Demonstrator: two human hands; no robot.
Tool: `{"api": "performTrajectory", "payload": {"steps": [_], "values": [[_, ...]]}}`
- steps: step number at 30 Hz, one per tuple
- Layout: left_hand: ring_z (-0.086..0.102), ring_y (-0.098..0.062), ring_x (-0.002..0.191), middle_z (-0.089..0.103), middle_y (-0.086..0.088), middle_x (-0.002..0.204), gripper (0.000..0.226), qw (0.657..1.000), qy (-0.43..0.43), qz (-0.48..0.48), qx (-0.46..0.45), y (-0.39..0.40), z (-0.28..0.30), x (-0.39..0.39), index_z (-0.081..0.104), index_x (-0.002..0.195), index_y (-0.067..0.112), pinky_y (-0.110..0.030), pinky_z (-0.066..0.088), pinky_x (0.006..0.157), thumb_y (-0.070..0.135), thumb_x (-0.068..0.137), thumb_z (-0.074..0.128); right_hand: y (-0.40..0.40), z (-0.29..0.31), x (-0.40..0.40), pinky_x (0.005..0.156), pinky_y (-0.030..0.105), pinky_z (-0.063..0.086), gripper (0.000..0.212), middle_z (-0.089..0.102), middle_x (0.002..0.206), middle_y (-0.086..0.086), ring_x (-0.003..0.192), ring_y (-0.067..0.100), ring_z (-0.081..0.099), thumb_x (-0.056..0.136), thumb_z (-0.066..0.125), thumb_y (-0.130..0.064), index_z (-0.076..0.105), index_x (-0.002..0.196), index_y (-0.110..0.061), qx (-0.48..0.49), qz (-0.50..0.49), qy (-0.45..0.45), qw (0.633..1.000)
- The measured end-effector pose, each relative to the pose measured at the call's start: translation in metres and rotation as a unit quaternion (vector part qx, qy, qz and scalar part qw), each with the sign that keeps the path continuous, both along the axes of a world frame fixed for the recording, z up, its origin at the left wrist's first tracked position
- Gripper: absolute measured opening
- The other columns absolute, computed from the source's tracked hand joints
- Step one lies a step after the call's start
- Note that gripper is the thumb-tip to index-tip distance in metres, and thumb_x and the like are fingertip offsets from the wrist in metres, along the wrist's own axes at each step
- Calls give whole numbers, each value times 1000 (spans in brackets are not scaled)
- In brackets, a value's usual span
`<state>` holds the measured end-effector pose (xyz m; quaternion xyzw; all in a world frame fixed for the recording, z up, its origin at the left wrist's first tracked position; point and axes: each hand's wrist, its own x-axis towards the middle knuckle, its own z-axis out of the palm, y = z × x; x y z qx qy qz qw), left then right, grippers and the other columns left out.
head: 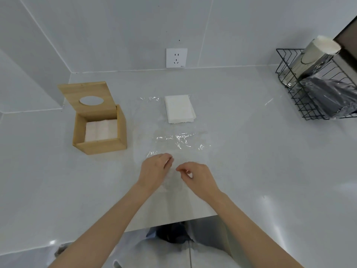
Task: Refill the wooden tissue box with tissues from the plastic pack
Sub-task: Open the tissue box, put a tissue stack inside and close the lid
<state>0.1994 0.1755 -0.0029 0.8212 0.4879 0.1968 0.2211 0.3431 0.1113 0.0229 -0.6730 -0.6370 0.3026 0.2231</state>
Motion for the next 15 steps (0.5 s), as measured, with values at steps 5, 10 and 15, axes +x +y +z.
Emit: {"api": "performTrajectory", "payload": {"steps": [5,10,15], "values": [[64,-15,72,73,-1,79,36,998,-65,19,10,0,20,8,67,85,13,-26,47,65,37,85,39,9,-14,-7,109,25,30,42,44,143,6,133,18,37,94,39,-6,43,136,-9,-17,50,-18,998],[67,-15,67,73,1,75,24,993,-69,-10,92,-6,33,12,68,80,13,-24,44,68,25,85,48,46,-21,-12,120,34,8,57,11,154,4,144,16,5,91,29,-23,22,143,-1,-10,22,-40,999],[66,-9,84,74,1,89,17,980,-96,-49,165,-4,38,14,70,75,14,-26,47,81,21,83,58,104,-30,-13,117,33,-8,57,-10,157,2,144,16,-12,98,22,-30,-2,147,-11,-54,3,-164,985]]}}
